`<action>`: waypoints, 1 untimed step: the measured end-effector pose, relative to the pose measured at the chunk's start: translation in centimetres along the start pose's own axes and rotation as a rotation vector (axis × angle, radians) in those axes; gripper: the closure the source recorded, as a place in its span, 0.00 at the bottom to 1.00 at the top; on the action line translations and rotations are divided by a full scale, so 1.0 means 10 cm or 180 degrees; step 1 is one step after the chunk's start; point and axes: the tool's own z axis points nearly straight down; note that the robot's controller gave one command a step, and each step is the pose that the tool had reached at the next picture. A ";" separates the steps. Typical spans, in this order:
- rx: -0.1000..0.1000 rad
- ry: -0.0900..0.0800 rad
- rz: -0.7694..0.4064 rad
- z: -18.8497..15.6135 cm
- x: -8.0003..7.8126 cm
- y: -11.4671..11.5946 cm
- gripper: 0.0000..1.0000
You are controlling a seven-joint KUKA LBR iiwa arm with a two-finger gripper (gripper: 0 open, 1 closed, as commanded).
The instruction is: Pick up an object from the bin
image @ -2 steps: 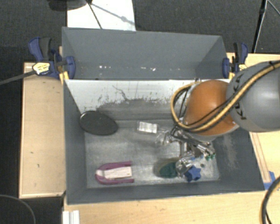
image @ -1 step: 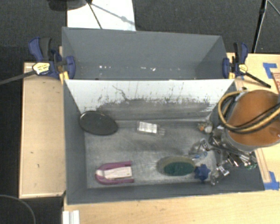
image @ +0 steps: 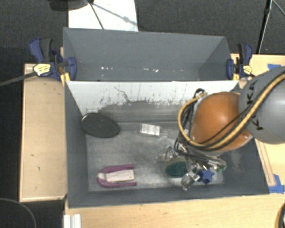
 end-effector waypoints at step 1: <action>0.0023 -0.0021 -0.0014 0.33 0.14 -0.60 0.00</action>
Offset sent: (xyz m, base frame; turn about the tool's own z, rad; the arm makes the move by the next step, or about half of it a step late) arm 0.0202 -0.0559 -0.0339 -0.0095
